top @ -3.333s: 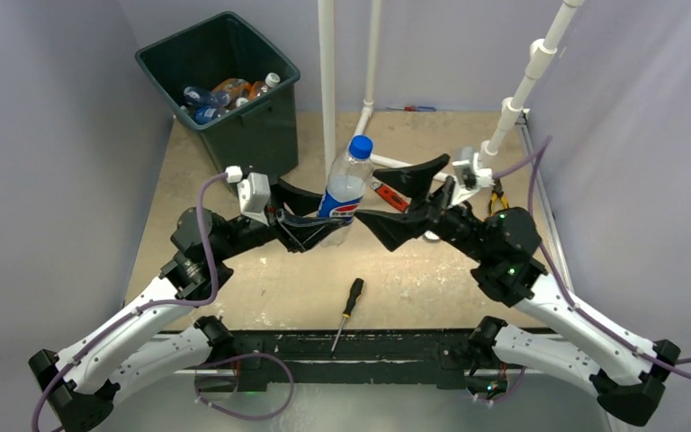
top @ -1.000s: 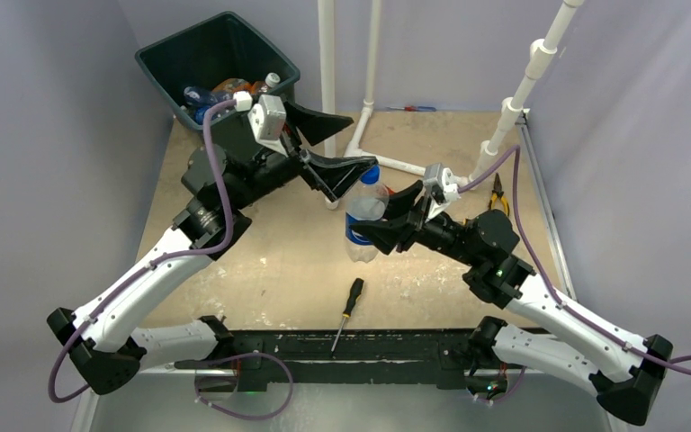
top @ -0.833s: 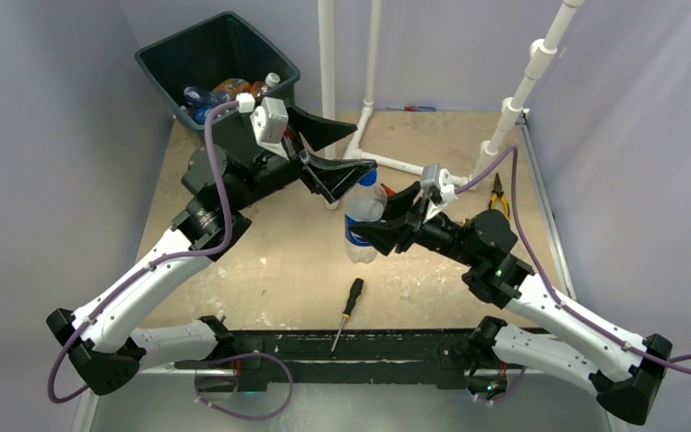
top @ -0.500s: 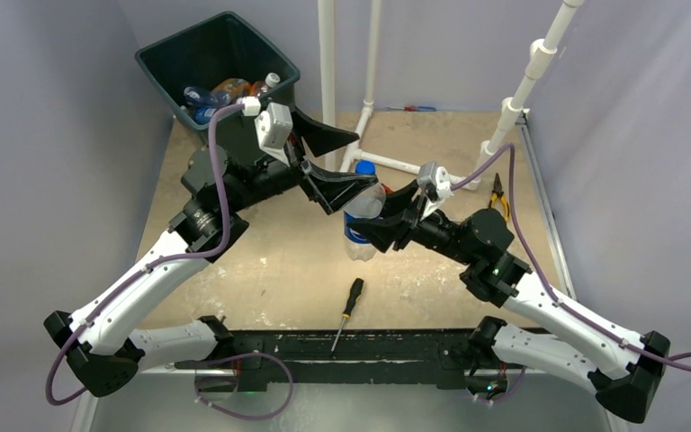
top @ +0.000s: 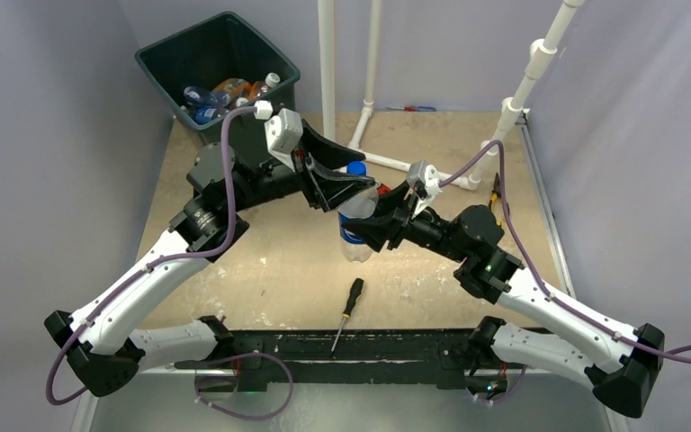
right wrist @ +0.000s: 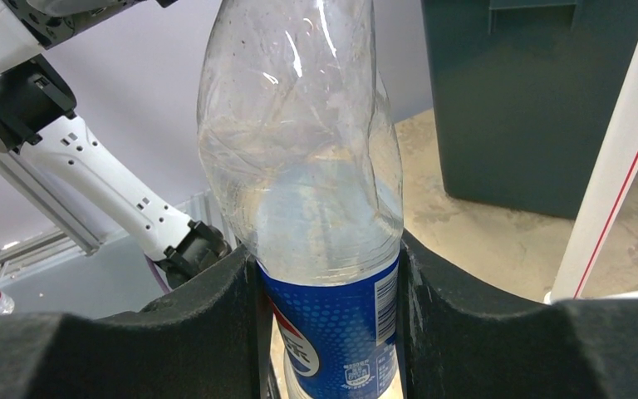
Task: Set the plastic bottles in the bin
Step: Place the plastic bottle in the trash bin.
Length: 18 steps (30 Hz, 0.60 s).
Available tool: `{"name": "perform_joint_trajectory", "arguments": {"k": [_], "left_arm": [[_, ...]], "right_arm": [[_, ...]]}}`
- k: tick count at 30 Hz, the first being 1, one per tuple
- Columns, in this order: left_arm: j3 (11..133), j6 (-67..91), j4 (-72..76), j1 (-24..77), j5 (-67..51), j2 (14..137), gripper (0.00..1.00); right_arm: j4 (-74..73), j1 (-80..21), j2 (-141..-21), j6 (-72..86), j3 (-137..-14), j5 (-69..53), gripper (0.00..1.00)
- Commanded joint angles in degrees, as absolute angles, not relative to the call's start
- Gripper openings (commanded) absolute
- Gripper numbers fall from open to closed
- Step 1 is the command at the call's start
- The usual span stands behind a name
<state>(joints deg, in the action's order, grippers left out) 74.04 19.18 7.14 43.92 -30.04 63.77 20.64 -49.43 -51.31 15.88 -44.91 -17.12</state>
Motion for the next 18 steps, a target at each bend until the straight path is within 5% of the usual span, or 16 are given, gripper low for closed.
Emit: {"name": "perform_joint_trajectory", "arguments": {"k": [1,4,11,12,16,18], "left_arm": [[75.05,18.41,5.83,44.03,-31.82,63.77,0.52],[74.31,18.21,5.79,44.08,-31.27,63.32,0.44],[74.19,17.87,5.86,44.04,-30.69,62.66,0.00],[74.18,17.82,6.06,44.03,-30.08,62.45,0.00],[74.07,16.33,6.38,44.08,-23.57,59.93,0.00],[74.76,13.87,5.58,44.03,-18.73,57.92,0.00]], "right_arm": [[23.51,-49.40,-51.11,16.26,-47.94,-16.96,0.18],[23.79,-49.42,-51.56,16.35,-48.14,-17.29,0.18],[23.69,-49.49,-52.23,16.48,-48.62,-18.15,0.20],[23.60,-49.48,-52.29,16.65,-48.75,-18.57,0.25],[22.98,-49.48,-50.85,18.28,-48.80,-20.99,0.94],[21.96,-49.47,-48.75,18.64,-48.29,-20.92,0.99]]}}
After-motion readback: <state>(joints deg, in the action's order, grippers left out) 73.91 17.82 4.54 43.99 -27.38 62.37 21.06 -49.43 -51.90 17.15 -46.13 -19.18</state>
